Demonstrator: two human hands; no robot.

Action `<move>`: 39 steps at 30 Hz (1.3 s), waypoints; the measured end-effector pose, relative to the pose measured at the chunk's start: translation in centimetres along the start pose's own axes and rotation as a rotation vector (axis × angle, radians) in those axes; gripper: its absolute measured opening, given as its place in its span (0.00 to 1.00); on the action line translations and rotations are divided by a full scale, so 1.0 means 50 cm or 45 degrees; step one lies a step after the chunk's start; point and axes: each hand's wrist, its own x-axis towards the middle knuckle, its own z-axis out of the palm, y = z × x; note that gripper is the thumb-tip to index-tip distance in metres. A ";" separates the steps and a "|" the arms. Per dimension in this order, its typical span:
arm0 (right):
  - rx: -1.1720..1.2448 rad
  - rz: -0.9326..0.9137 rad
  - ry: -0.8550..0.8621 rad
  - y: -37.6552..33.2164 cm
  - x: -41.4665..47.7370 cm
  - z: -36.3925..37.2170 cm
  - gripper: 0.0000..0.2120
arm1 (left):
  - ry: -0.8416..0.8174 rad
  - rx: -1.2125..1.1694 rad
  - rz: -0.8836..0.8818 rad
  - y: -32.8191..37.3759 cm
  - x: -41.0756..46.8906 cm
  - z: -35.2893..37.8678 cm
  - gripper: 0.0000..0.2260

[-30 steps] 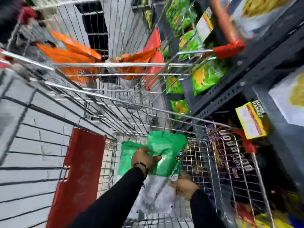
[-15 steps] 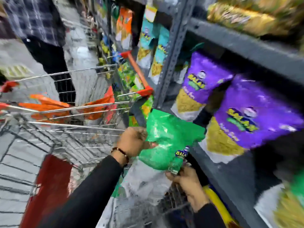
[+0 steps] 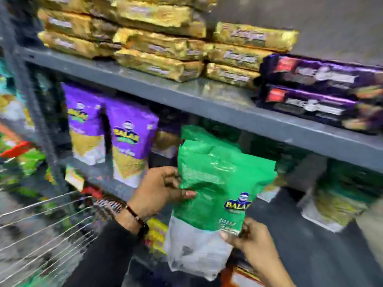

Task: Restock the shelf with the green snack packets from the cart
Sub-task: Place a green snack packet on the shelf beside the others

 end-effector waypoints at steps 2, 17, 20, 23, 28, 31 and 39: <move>-0.021 -0.022 0.122 0.008 -0.026 -0.065 0.12 | -0.110 0.002 0.049 0.003 0.031 0.071 0.13; -0.133 -0.001 0.651 0.100 0.005 -0.197 0.16 | -0.064 -0.195 -0.109 -0.068 0.141 0.279 0.22; -0.112 -0.064 0.900 0.100 -0.015 -0.172 0.20 | -0.087 -0.150 -0.056 -0.066 0.140 0.282 0.24; -0.123 -0.073 0.995 0.124 -0.049 -0.110 0.19 | -0.068 -0.111 -0.033 -0.061 0.130 0.282 0.24; -0.127 -0.091 0.733 0.142 -0.057 -0.024 0.22 | 0.079 0.040 0.038 -0.026 0.098 0.294 0.15; -0.139 -0.075 0.684 0.131 -0.057 -0.031 0.43 | 0.206 0.446 0.239 0.002 0.056 0.315 0.14; 0.056 0.068 0.796 0.157 -0.032 -0.140 0.33 | -0.369 0.305 0.414 0.029 -0.036 0.407 0.18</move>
